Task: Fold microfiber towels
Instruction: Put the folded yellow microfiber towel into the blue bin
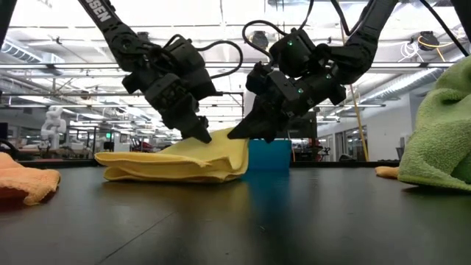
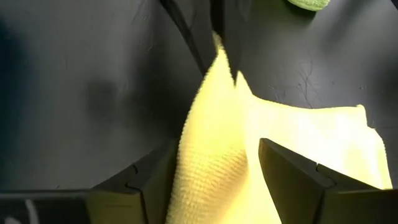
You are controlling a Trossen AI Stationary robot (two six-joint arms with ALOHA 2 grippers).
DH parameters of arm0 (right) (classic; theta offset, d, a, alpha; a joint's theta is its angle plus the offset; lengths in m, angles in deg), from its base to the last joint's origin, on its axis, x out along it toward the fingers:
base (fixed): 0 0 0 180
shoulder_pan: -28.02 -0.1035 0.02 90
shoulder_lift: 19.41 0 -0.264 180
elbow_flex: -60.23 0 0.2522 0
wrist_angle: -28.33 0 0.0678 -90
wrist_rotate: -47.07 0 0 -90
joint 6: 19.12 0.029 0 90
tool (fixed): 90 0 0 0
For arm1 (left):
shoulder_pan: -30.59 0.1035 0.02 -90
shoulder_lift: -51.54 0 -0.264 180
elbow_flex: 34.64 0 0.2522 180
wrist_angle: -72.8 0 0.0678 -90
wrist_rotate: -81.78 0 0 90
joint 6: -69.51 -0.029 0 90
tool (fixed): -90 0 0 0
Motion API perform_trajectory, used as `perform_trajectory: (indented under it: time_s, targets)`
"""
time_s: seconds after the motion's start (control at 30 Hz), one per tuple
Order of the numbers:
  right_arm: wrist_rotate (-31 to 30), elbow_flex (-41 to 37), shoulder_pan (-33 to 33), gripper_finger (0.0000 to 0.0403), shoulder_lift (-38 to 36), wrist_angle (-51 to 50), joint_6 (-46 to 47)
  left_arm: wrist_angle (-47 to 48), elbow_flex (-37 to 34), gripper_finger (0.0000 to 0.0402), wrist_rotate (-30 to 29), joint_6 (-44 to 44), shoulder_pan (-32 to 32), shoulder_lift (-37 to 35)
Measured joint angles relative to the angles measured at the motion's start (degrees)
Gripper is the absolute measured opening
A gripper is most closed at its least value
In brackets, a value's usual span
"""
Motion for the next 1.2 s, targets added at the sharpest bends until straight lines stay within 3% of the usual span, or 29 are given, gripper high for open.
perform_trajectory:
  time_s: [0.2, 0.5, 0.77, 1.07, 1.2]
  targets:
    - [0.01, 0.0, 0.0, 0.0, 0.0, 0.0, 0.01, -0.44, 0.0, 0.0164, 0.24, -0.88, -0.07, -0.02]
    - [0.0, 0.0, 0.0, 0.0002, 0.0, 1.26, 0.06, -0.93, 0.0, 0.0014, -1.66, -3.41, -0.1, -0.02]
    - [0.02, 0.0, 0.26, 0.0039, 0.0, 1.44, 2.16, -2.62, 0.0, 0.0006, -2.26, -2.26, 0.0, -0.04]
    - [-0.07, 0.0, 0.26, 0.0182, 0.0, -0.58, 5.09, -3.89, -0.02, 0.0003, -2.32, -1.65, 0.03, -0.09]
    - [-0.07, 0.0, 0.39, 0.0227, 0.0, -2.51, 6.23, -3.36, -0.02, 0.0003, -2.79, -1.59, 0.1, -0.96]
